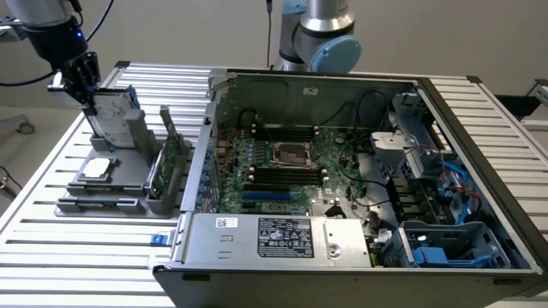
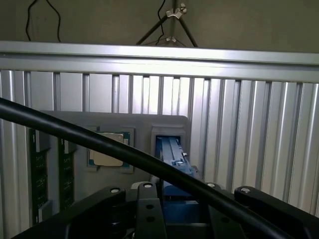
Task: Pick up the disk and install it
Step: 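Pick up the disk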
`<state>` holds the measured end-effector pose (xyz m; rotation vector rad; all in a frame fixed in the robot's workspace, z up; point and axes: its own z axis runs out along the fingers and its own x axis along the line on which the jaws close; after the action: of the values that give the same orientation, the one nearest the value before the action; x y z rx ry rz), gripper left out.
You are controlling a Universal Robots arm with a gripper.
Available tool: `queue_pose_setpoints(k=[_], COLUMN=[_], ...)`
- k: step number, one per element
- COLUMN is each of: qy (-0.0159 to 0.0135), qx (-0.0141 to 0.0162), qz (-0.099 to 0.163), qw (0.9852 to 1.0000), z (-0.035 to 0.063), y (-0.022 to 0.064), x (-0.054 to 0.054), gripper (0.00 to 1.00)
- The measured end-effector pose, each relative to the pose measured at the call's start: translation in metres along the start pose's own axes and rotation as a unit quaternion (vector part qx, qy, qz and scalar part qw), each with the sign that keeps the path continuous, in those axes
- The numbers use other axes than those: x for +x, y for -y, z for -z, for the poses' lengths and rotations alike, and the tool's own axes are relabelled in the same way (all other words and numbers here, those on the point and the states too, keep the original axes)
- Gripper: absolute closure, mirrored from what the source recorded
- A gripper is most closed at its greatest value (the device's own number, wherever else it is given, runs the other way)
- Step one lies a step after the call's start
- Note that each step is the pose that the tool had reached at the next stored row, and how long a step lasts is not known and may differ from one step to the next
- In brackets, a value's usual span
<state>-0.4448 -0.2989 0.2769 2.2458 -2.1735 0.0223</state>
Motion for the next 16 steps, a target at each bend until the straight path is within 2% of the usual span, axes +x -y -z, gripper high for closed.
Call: queue_pose_setpoints(k=[16], qy=[0.0009], qx=[0.0001], qz=[0.0], qw=[1.0], z=[-0.0001], y=[0.0002], x=[0.005], gripper=[0.67])
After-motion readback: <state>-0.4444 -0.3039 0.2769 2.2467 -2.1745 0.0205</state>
